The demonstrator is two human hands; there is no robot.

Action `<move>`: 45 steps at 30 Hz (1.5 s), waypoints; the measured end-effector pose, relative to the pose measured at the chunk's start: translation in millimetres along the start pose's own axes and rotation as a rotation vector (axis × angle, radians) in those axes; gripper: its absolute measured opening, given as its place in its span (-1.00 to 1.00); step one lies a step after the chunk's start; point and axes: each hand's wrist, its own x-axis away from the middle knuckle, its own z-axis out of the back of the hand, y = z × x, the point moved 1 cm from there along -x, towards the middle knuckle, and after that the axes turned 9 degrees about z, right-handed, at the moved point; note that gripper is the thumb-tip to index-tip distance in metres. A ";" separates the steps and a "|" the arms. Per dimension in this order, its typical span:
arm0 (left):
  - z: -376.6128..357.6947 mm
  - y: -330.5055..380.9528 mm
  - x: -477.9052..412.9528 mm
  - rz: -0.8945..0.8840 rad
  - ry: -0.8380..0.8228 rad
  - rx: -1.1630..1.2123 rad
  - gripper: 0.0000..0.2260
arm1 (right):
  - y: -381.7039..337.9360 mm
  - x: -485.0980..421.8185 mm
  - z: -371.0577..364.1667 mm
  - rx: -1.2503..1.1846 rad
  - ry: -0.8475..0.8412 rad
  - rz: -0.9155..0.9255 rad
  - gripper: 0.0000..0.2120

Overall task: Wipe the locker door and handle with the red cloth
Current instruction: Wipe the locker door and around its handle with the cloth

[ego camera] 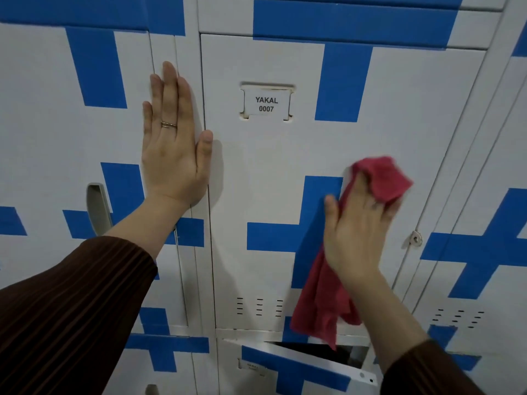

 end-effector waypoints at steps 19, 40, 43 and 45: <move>0.6 1.6 1.1 0.022 -0.002 -0.029 -0.45 | -27.8 -49.3 -1.2 0.067 0.007 0.247 -0.43; -0.8 0.9 0.7 0.020 0.007 -0.038 -0.46 | 26.2 -46.2 10.5 0.106 0.108 0.156 -0.47; -0.5 1.1 0.7 0.019 -0.001 -0.031 -0.46 | 14.1 -81.6 19.6 0.057 0.245 -0.145 -0.35; -0.6 1.4 0.7 0.020 0.001 -0.022 -0.45 | -10.6 -95.3 17.1 0.049 0.259 -0.133 -0.37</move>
